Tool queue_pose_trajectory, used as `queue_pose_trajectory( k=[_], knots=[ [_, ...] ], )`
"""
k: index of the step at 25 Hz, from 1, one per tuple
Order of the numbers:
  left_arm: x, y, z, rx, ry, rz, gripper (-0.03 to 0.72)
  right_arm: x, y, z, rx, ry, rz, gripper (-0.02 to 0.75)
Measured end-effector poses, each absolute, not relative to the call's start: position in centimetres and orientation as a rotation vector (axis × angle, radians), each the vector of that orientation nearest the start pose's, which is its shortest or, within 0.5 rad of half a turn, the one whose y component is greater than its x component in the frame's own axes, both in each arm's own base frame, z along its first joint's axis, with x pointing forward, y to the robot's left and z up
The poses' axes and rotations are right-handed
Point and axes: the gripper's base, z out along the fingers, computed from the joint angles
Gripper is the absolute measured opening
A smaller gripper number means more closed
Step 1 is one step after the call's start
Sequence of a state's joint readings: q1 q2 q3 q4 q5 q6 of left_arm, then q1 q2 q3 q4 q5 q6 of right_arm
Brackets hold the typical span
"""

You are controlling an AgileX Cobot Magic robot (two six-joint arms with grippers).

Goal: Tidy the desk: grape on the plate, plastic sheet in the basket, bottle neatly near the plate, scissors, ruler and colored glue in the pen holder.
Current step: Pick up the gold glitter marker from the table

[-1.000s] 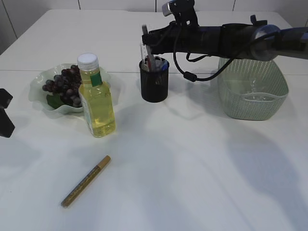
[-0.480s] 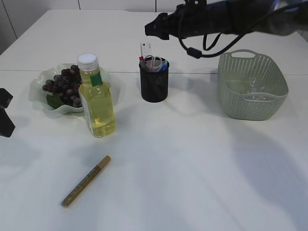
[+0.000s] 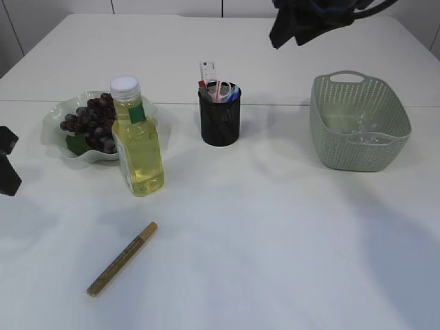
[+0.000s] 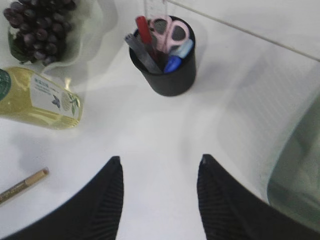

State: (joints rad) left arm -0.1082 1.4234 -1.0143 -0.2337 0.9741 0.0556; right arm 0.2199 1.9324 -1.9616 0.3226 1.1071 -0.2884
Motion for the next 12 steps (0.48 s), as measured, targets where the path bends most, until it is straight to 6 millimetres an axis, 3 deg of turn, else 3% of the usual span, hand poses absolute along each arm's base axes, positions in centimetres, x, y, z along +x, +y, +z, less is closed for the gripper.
queue_pose_trajectory(
  k=[6, 12],
  knots=[
    [26.3, -4.7, 26.4, 0.115, 2.852, -0.318, 0.237, 37.8, 11.1, 36.9, -0.496, 2.588, 0.327, 0.385],
    [26.1, -5.8, 26.4, 0.212, 2.847, -0.345, 0.239, 33.1, 10.2, 34.6, -0.491, 2.737, 0.253, 0.384]
  ],
)
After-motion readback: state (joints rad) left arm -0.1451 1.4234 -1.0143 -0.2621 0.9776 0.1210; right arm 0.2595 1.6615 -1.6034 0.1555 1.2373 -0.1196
